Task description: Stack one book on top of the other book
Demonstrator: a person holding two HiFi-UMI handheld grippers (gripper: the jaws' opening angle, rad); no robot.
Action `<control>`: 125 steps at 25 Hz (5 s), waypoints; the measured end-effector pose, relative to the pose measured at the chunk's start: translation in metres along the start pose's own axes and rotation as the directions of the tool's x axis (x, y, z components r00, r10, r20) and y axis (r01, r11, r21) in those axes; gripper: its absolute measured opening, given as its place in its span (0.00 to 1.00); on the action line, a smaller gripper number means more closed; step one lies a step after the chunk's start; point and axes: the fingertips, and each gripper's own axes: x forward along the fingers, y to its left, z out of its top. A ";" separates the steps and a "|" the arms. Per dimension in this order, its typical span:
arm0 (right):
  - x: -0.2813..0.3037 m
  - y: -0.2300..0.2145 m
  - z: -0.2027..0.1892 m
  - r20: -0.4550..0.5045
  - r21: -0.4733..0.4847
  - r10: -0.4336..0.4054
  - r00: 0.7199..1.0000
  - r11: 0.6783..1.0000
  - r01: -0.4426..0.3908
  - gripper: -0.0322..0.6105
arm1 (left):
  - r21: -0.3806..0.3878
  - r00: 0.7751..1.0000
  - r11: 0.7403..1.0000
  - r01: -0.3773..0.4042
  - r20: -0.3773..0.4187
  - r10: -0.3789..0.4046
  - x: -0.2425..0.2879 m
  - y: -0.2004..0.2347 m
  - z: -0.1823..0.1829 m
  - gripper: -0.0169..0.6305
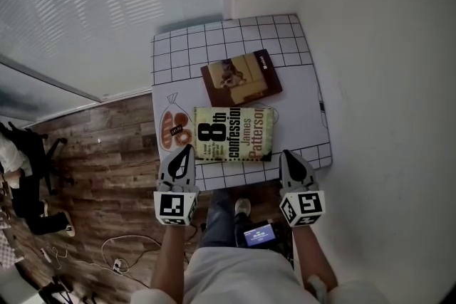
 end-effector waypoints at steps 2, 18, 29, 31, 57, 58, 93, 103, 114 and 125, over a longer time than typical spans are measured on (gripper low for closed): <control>0.005 -0.003 -0.004 -0.010 -0.001 -0.003 1.000 1.000 0.003 0.06 | -0.010 1.000 1.000 0.003 -0.005 -0.003 0.004 0.000 -0.005 0.04; 0.039 -0.011 -0.036 -0.076 0.002 -0.023 0.997 1.000 0.023 0.06 | -0.035 0.997 0.999 0.016 -0.075 -0.019 0.029 0.017 -0.044 0.04; 0.057 -0.008 -0.048 -0.055 0.069 0.036 0.998 0.997 -0.032 0.24 | -0.151 0.984 0.983 0.104 -0.128 -0.124 0.047 0.012 -0.069 0.18; 0.060 -0.007 -0.051 -0.062 0.076 0.043 0.997 0.996 -0.039 0.24 | -0.154 0.980 0.983 0.100 -0.153 -0.124 0.049 0.013 -0.076 0.20; 0.080 0.003 -0.074 -0.139 0.228 0.102 0.985 0.971 -0.069 0.33 | -0.383 0.933 0.897 0.220 -0.185 -0.307 0.062 0.008 -0.099 0.27; 0.080 0.003 -0.075 -0.137 0.230 0.102 0.985 0.971 -0.069 0.33 | -0.382 0.934 0.898 0.218 -0.186 -0.306 0.062 0.008 -0.100 0.27; 0.069 0.009 -0.024 -0.110 0.224 0.090 0.990 0.972 -0.063 0.30 | -0.408 0.943 0.889 0.207 -0.158 -0.292 0.047 0.011 -0.065 0.26; 0.073 0.017 0.000 -0.094 0.216 0.067 0.993 0.975 -0.045 0.30 | -0.403 0.942 0.886 0.228 -0.137 -0.305 0.049 0.024 -0.043 0.26; 0.073 0.016 0.021 -0.073 0.214 0.080 0.994 0.975 -0.063 0.30 | -0.394 0.948 0.891 0.225 -0.122 -0.293 0.046 0.025 -0.021 0.26; 0.088 0.010 0.039 -0.063 0.240 0.124 0.990 0.965 -0.105 0.30 | -0.380 0.963 0.907 0.182 -0.117 -0.242 0.058 0.033 0.003 0.26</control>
